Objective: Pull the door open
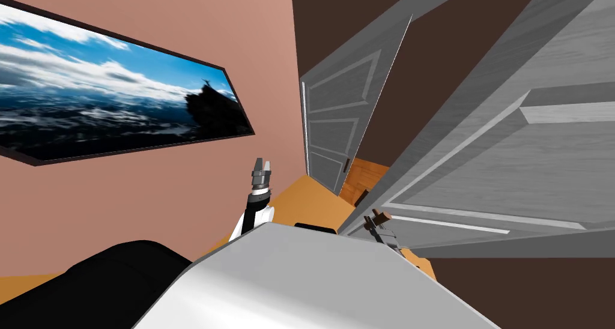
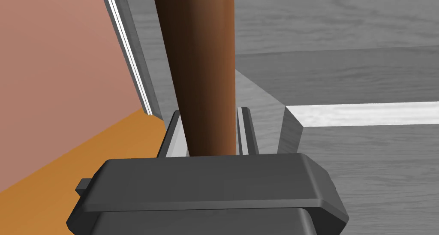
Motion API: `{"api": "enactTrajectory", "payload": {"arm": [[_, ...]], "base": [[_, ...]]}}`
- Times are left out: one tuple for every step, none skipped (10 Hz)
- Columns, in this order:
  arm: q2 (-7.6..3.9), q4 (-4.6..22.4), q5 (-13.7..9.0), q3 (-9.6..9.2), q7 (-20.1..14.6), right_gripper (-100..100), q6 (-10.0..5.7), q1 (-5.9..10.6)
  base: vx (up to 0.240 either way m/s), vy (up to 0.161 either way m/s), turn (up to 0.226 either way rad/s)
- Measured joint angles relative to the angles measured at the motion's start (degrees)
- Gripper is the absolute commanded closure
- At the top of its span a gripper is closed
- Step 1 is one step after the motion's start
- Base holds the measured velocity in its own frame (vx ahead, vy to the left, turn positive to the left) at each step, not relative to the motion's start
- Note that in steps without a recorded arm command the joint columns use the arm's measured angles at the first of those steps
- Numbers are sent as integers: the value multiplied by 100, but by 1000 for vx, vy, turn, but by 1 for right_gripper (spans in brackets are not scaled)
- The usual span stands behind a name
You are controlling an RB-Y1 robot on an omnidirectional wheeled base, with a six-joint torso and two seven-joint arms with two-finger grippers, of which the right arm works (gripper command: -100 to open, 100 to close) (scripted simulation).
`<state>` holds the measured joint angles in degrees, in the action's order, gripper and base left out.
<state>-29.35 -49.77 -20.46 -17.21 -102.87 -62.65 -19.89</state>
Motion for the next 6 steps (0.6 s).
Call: {"api": "enactTrajectory", "payload": {"arm": [[-22, 31, 12, -16, -31, 100, -25, 36], [-34, 65, 30, -40, -57, 100, -48, 66], [-49, 110, 48, -67, -88, 100, -77, 92], [-67, 153, 62, -88, -116, 100, -101, 113], [-82, 192, 76, -107, -140, 100, -119, 132], [-86, 237, 91, -131, -164, 100, -143, 156]], "base": [[-252, -64, 126], [-266, -76, 160], [-246, -56, 167], [-200, -43, 118], [-191, -69, 119], [-208, -66, 113]]}}
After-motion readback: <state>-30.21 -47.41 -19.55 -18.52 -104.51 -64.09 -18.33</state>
